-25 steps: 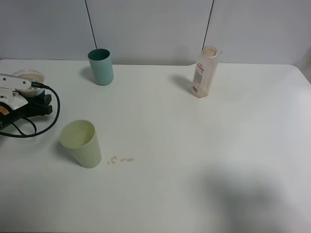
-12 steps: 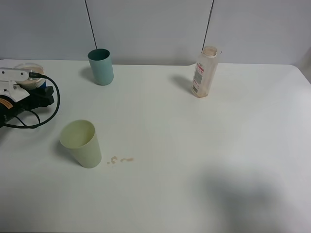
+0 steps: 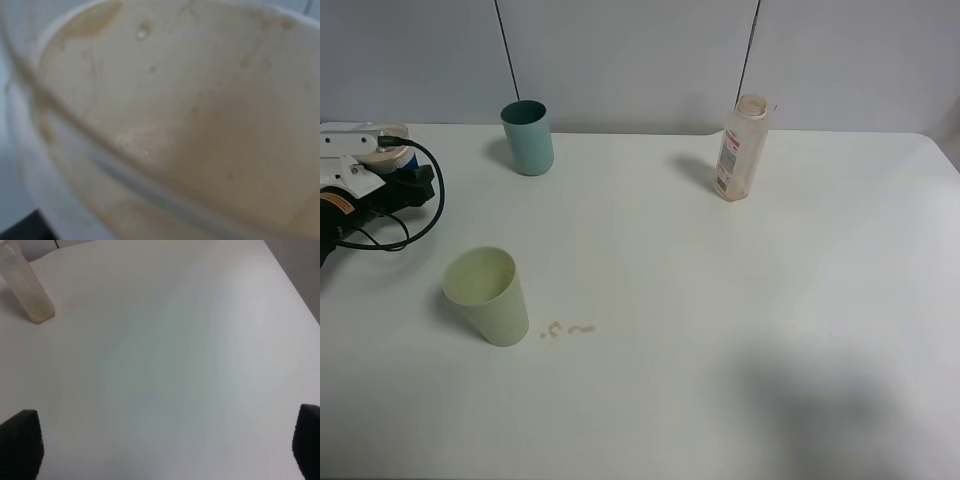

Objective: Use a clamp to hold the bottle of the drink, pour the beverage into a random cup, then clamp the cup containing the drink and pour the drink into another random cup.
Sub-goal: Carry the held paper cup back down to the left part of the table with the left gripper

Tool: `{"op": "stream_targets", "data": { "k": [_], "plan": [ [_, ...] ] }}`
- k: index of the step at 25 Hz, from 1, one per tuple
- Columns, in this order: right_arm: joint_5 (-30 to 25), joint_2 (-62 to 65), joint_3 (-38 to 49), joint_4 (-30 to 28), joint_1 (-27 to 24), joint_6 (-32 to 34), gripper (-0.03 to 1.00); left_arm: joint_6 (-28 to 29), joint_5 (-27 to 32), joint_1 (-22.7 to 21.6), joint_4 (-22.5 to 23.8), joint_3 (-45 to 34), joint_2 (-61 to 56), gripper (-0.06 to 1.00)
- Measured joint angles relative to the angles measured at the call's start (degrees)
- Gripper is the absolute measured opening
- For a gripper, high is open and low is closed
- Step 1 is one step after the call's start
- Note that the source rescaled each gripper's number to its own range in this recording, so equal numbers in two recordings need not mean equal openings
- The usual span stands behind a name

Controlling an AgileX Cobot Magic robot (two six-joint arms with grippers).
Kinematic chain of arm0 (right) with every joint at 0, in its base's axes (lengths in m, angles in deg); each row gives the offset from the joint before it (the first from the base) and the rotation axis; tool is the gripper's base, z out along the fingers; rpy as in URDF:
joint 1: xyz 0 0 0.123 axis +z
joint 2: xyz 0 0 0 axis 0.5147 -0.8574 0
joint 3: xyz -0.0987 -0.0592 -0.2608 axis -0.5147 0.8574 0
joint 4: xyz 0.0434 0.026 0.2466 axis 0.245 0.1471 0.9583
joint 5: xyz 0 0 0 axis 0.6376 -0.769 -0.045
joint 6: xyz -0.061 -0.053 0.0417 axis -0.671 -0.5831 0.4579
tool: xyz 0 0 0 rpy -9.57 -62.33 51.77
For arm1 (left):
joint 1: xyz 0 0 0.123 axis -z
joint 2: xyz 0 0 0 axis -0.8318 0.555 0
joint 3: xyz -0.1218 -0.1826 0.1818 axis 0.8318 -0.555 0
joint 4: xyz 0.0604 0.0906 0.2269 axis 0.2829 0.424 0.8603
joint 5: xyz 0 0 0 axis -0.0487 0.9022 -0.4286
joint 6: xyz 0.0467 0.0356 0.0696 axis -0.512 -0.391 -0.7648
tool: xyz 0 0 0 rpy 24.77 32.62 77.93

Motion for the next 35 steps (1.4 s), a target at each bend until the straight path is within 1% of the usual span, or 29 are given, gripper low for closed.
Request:
{"op": "stream_targets", "data": {
  "k": [19,28,31,35],
  "plan": [
    [0.00,0.00,0.00,0.00,0.00,0.00,1.00,0.31,-0.05,0.00,1.69,5.96,3.78,0.01],
    [0.00,0.00,0.00,0.00,0.00,0.00,1.00,0.31,0.00,0.00,2.14,6.50,5.73,0.01],
    [0.00,0.00,0.00,0.00,0.00,0.00,1.00,0.31,-1.32,0.00,2.20,6.55,6.57,0.01],
    [0.00,0.00,0.00,0.00,0.00,0.00,1.00,0.31,-1.40,0.00,2.20,6.55,6.57,0.01]
  ]
}}
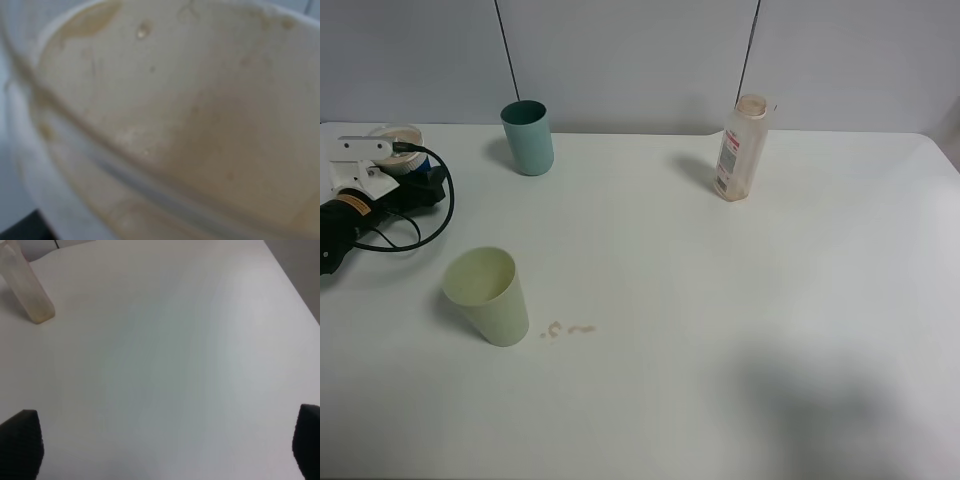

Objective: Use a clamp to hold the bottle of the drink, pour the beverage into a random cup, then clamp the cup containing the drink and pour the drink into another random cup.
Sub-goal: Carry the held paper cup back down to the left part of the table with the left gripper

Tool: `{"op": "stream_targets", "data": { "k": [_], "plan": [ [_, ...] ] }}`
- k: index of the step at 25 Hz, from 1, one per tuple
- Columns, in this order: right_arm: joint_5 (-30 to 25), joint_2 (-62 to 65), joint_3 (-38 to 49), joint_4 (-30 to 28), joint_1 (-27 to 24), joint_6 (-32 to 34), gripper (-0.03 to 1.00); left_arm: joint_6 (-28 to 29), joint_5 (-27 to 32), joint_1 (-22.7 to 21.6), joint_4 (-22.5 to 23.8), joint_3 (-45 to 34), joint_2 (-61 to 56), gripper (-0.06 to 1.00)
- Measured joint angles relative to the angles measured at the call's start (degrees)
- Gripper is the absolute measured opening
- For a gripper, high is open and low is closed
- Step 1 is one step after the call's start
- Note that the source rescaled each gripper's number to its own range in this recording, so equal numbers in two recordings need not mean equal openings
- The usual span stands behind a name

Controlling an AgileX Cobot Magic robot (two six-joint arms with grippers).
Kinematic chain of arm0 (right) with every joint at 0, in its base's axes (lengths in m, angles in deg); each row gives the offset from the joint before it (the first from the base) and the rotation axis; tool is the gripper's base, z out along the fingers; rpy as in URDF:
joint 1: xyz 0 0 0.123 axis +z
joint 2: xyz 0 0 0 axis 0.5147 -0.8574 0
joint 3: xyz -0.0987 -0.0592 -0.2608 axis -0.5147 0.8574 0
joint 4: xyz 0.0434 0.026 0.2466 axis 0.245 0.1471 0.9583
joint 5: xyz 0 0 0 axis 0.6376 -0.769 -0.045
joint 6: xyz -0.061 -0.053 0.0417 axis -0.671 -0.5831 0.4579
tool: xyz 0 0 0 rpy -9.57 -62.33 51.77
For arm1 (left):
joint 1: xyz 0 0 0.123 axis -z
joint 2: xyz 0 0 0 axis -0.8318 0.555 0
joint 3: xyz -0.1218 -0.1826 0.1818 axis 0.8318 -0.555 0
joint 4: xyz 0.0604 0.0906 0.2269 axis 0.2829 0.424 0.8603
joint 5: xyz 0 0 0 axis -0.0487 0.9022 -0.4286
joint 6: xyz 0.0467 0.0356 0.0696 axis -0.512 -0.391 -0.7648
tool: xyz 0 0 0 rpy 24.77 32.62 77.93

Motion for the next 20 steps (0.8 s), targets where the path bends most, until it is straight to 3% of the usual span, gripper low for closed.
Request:
{"op": "stream_targets", "data": {
  "k": [17,20],
  "plan": [
    [0.00,0.00,0.00,0.00,0.00,0.00,1.00,0.36,-0.10,0.00,1.14,0.00,0.00,0.01],
    [0.00,0.00,0.00,0.00,0.00,0.00,1.00,1.71,0.10,0.00,1.43,0.00,0.00,0.12]
  ]
}}
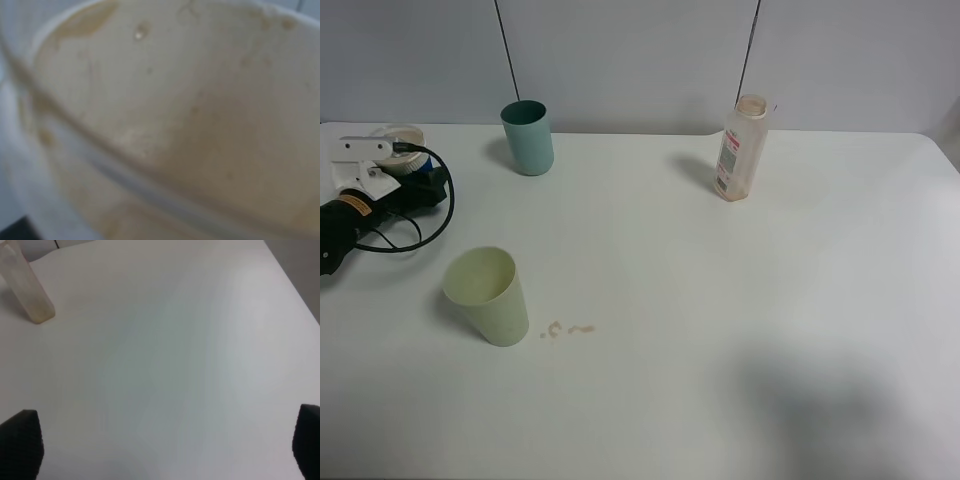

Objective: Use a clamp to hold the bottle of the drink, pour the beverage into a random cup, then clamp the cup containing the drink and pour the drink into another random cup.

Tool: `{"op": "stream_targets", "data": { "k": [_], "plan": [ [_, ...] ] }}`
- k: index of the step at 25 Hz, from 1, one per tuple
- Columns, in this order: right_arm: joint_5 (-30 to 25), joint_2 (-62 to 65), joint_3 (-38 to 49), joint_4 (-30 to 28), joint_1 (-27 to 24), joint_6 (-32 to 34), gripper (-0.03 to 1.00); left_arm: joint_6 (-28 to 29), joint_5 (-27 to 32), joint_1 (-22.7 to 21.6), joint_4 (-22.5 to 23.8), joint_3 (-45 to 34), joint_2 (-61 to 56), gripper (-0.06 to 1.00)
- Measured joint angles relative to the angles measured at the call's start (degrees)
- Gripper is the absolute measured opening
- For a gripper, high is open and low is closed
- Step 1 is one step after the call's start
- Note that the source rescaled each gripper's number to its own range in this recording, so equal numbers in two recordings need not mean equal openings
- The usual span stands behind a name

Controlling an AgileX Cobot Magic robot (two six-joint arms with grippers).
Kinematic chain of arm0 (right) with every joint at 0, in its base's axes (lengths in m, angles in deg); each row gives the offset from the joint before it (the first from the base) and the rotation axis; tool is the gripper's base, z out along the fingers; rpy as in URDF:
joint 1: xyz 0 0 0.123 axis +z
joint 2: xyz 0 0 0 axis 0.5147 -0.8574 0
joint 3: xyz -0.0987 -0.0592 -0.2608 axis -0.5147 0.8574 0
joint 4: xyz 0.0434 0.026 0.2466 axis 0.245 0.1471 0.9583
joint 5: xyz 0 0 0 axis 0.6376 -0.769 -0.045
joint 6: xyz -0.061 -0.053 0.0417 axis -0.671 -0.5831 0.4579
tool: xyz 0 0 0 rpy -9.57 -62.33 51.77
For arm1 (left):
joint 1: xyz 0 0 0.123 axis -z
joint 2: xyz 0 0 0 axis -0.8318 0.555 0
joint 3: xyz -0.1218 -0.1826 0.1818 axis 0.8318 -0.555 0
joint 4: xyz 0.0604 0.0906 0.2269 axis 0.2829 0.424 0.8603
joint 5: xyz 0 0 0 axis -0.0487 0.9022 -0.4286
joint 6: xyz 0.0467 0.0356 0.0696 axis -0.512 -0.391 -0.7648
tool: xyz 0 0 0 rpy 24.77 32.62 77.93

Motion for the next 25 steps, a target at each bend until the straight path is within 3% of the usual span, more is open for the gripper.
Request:
{"op": "stream_targets", "data": {
  "k": [6,12,25],
  "plan": [
    [0.00,0.00,0.00,0.00,0.00,0.00,1.00,1.01,0.27,0.00,0.73,-0.05,0.19,0.41],
    [0.00,0.00,0.00,0.00,0.00,0.00,1.00,5.43,0.30,0.00,0.86,-0.09,-0.95,0.84],
    [0.00,0.00,0.00,0.00,0.00,0.00,1.00,5.84,0.38,0.00,0.86,-0.93,-5.88,0.99]
  ]
}}
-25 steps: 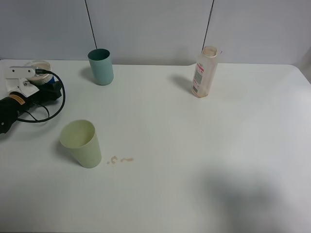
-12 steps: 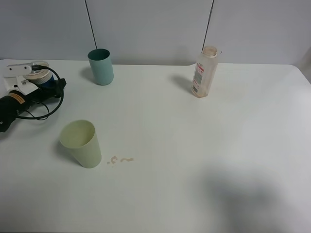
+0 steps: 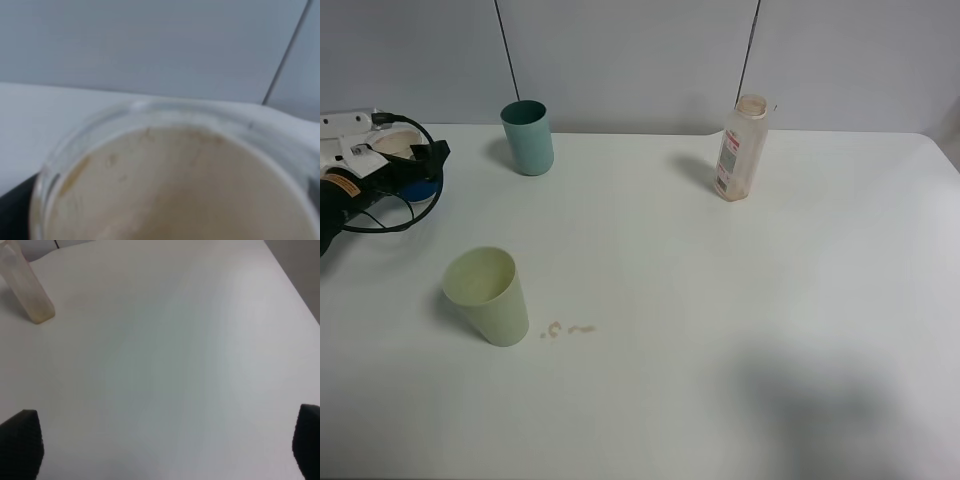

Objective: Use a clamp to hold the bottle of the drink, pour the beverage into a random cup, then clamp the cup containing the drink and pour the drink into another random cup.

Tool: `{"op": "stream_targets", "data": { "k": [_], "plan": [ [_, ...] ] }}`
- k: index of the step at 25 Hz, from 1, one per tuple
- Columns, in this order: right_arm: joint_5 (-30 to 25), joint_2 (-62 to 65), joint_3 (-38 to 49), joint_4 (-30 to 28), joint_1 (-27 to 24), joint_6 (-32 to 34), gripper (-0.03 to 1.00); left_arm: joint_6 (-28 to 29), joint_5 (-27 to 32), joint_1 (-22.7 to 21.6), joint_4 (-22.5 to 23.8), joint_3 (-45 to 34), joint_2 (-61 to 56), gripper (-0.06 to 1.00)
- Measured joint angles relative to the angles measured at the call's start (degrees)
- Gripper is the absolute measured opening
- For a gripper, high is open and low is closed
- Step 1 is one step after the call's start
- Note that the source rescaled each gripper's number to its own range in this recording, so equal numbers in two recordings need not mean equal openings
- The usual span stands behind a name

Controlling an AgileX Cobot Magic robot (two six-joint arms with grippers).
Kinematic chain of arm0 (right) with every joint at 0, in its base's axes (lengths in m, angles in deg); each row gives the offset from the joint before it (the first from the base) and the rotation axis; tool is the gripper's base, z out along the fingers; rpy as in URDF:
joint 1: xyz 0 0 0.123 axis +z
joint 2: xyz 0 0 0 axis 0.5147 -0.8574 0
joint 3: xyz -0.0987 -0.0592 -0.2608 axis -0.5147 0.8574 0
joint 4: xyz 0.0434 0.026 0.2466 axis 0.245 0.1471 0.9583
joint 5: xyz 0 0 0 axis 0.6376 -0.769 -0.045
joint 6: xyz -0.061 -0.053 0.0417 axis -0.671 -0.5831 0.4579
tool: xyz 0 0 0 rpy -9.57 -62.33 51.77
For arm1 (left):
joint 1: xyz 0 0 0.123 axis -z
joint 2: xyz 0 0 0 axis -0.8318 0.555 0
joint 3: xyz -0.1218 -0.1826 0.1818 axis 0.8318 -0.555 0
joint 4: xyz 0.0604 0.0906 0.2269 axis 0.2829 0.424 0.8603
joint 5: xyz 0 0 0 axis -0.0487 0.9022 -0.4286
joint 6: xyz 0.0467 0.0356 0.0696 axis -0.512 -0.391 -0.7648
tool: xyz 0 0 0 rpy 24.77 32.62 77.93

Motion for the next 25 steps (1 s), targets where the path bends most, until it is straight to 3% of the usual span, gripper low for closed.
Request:
{"op": "stream_targets", "data": {
  "k": [14,25],
  "plan": [
    [0.00,0.00,0.00,0.00,0.00,0.00,1.00,2.13,0.09,-4.70,1.34,-7.21,-13.67,1.00],
    [0.00,0.00,0.00,0.00,0.00,0.00,1.00,2.13,0.13,-5.16,1.54,-12.81,-27.19,1.00]
  ]
}}
